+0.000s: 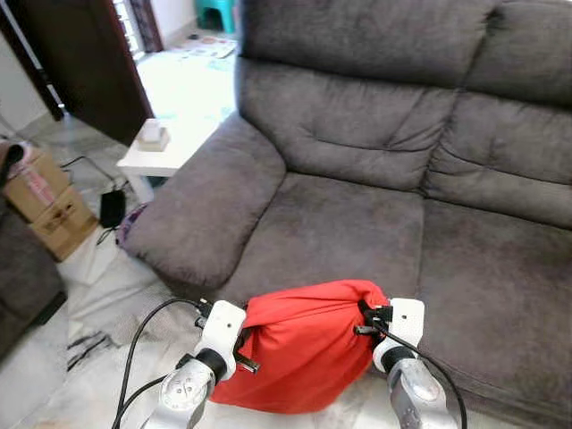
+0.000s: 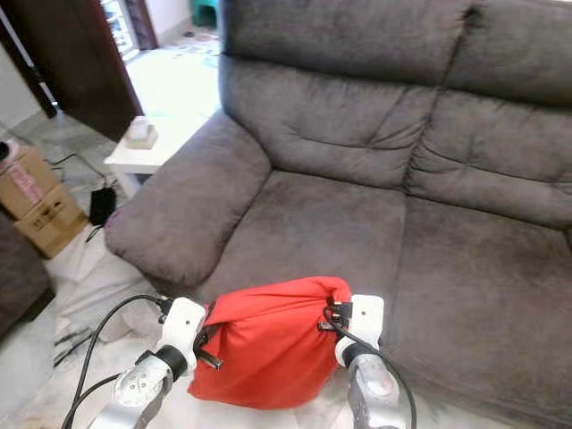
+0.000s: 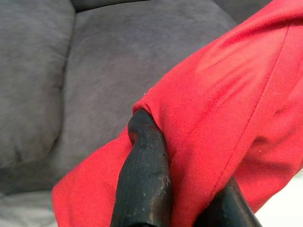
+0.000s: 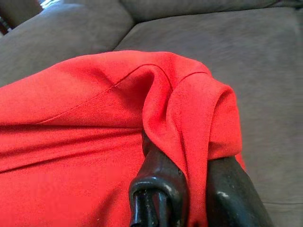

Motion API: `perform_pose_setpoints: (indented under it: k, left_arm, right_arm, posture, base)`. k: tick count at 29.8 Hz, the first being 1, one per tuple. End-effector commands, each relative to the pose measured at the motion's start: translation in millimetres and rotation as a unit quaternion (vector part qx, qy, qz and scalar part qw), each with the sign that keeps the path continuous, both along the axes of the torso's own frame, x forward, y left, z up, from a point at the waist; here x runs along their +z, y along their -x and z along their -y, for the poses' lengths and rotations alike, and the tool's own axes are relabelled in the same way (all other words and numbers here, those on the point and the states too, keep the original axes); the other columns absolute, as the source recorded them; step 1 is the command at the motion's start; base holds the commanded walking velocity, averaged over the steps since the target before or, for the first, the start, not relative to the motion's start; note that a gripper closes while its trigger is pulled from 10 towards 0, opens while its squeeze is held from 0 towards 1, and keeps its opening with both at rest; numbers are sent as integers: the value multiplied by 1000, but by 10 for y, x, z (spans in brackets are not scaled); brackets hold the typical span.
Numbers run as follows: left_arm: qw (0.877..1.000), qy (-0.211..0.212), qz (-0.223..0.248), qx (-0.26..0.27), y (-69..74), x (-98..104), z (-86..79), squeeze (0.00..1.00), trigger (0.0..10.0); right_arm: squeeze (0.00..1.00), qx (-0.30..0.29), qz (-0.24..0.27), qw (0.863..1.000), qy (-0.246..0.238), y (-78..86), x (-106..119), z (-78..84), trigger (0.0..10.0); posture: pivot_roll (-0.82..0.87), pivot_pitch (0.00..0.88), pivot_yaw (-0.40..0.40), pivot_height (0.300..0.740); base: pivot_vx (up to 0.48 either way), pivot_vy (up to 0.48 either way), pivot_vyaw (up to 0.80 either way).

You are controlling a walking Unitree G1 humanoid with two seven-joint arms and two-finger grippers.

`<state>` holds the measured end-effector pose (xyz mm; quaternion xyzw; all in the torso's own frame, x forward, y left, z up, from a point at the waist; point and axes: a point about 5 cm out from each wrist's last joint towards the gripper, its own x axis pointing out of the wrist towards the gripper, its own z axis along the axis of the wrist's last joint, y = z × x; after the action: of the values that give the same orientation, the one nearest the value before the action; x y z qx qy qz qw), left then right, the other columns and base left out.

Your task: Move the pillow to the sofa from floor

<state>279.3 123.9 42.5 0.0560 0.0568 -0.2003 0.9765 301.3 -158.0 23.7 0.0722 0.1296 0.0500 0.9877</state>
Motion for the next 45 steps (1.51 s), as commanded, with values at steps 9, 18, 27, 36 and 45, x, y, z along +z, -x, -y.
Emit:
perform_pose_setpoints:
  k: [9,18,27,36,45]
  left_arm:
    - [999,0,37,39,-33,104,-204,0,10000]
    - [999,-8,38,36,-29,106,-203,0,10000]
    - [998,-18,42,38,-36,114,-221,0,10000]
    - [998,-19,44,39,-42,118,-230,0,10000]
    - [998,-22,45,38,-59,123,-243,0,10000]
  right_arm:
    - [0,-79,6,997,2,12,25,305,10000]
    - [0,-89,9,996,3,8,33,334,10000]
    - [0,-88,14,996,-3,2,40,317,10000]
    - [0,-94,12,996,-1,-6,43,330,10000]
    - [0,-95,15,995,-3,-16,50,327,10000]
  posture:
    - [98,173,51,740]
    - [100,171,50,740]
    - [101,169,53,740]
    - [102,167,55,740]
    - [103,158,58,740]
  base:
    - [0,41,-800]
    - [0,0,-356]
    - [0,-317,0]
    - [0,-477,0]
    - [0,-480,-142]
